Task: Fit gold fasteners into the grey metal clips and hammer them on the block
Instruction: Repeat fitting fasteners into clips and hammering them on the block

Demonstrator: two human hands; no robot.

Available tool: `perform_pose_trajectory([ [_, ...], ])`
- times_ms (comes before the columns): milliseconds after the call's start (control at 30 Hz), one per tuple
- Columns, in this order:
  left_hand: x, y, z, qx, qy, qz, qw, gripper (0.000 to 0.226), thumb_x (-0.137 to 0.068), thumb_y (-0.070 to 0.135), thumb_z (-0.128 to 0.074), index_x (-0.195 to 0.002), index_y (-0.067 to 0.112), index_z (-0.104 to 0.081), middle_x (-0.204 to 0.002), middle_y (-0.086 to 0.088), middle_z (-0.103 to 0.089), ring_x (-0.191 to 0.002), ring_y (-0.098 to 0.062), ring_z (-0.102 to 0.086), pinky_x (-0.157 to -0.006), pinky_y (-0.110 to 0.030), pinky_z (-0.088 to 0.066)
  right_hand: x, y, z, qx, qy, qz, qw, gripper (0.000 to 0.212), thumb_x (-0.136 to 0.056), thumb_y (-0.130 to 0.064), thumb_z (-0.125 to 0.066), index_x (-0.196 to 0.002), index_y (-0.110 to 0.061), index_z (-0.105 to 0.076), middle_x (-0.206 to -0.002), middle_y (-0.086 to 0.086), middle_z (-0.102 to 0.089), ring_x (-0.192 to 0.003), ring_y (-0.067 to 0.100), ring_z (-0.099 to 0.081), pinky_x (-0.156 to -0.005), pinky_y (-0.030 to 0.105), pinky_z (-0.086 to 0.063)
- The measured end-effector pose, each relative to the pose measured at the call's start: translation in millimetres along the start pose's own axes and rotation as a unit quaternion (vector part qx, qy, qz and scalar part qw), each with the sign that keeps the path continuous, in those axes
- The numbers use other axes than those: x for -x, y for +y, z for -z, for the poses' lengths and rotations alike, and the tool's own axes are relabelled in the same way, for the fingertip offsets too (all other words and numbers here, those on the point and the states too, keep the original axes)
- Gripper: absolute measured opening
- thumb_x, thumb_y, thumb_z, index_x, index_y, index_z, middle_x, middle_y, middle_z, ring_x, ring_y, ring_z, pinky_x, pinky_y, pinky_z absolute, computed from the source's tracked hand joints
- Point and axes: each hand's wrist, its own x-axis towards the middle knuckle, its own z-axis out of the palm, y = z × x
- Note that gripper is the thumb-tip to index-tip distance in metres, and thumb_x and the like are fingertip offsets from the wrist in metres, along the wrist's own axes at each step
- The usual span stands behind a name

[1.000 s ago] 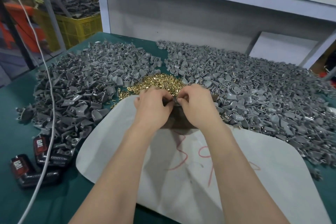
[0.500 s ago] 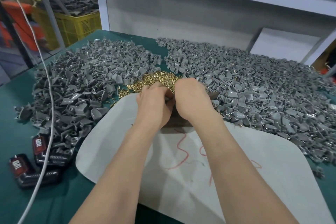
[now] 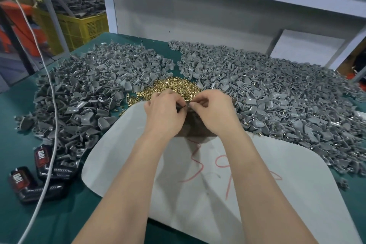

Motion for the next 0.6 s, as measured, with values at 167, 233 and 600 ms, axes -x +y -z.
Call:
perform_pose_trajectory([
  [167, 0, 0, 0, 0.003, 0.002, 0.000, 1.000, 0.008, -0.089, 0.029, -0.062, -0.089, 0.025, -0.068, -0.094, 0.012, -0.044, -0.110, -0.024, -0.042, -0.080, -0.030, -0.021, 0, -4, -7, 0.052, 0.002, 0.007, 0.999, 0.013, -0.090, -0.020, -0.060, -0.094, -0.012, -0.071, -0.100, 0.008, -0.065, -0.096, 0.024, -0.058, -0.090, 0.034, -0.043],
  [233, 0, 0, -1, 0.005, 0.003, 0.000, 1.000, 0.007, -0.089, 0.029, -0.062, -0.089, 0.025, -0.068, -0.094, 0.012, -0.044, -0.109, -0.024, -0.041, -0.079, -0.030, -0.020, 0, -6, -6, 0.057, 0.005, -0.001, 0.998, 0.014, -0.091, -0.020, -0.059, -0.094, -0.012, -0.071, -0.100, 0.008, -0.065, -0.096, 0.024, -0.058, -0.089, 0.033, -0.044],
  [600, 0, 2, 0, -0.015, -0.003, -0.021, 1.000, 0.011, -0.090, 0.023, -0.061, -0.092, 0.018, -0.070, -0.106, 0.001, -0.057, -0.105, -0.027, -0.042, -0.079, -0.031, -0.025, -16, -16, 0, 0.187, -0.047, 0.027, 0.981, 0.014, -0.091, -0.019, -0.059, -0.098, -0.010, -0.066, -0.098, 0.010, -0.065, -0.090, 0.026, -0.058, -0.072, 0.026, -0.043],
])
